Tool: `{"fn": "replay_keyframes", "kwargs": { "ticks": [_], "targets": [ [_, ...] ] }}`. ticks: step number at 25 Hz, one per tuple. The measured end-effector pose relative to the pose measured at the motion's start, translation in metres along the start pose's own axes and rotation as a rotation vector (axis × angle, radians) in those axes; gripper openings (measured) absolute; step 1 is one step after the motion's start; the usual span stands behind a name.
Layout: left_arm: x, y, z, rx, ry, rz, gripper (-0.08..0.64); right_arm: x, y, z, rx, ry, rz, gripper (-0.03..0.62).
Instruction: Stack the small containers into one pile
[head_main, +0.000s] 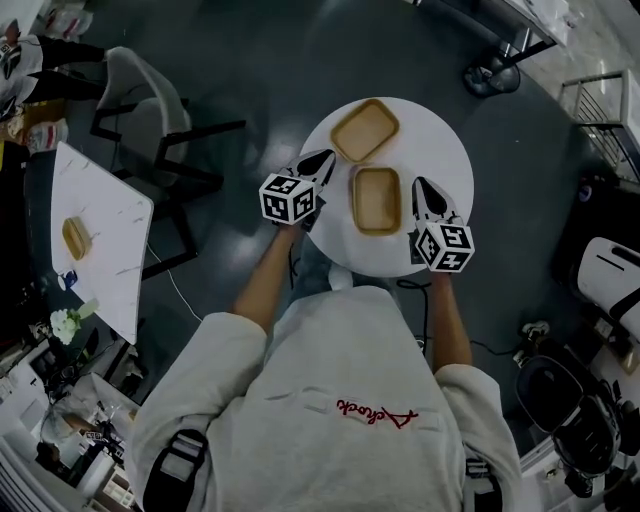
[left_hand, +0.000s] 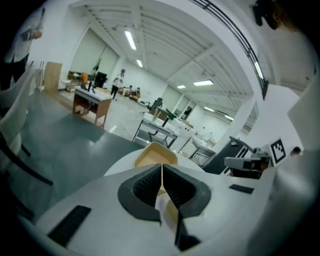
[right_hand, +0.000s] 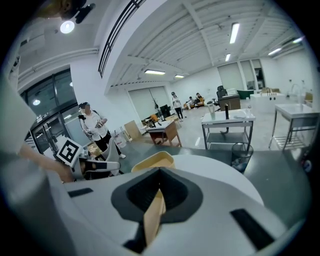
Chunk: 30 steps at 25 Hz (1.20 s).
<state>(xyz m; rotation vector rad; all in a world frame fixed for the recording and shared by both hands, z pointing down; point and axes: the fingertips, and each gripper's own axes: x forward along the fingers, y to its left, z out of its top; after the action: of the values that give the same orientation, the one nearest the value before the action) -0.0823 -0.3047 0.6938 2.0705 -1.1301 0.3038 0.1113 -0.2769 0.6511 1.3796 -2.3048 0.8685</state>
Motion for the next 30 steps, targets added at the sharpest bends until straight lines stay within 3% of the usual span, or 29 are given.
{"fn": "replay_keyframes", "kwargs": {
  "ticks": [4,7,16,18,30],
  "targets": [
    [0.013,0.011,-0.009,-0.257,-0.024,-0.009,0.018,0.002,-0.007,0.001,0.014,0.003,-0.003,0.021],
    [0.022,0.015,-0.015,-0.362,-0.019,-0.023,0.020,0.003,-0.014,0.001,0.019,0.005,-0.005,0.021],
    [0.028,0.019,-0.027,-0.365,0.033,0.028,0.036,0.001,-0.020,-0.003,0.030,0.015,-0.011,0.021],
    [0.031,0.018,-0.034,-0.387,0.056,0.019,0.112,0.001,-0.020,-0.004,0.031,0.016,-0.010,0.021],
    [0.049,0.027,-0.048,-0.543,0.088,0.080,0.112,-0.002,-0.032,-0.007,0.030,0.021,-0.025,0.021]
  ]
}}
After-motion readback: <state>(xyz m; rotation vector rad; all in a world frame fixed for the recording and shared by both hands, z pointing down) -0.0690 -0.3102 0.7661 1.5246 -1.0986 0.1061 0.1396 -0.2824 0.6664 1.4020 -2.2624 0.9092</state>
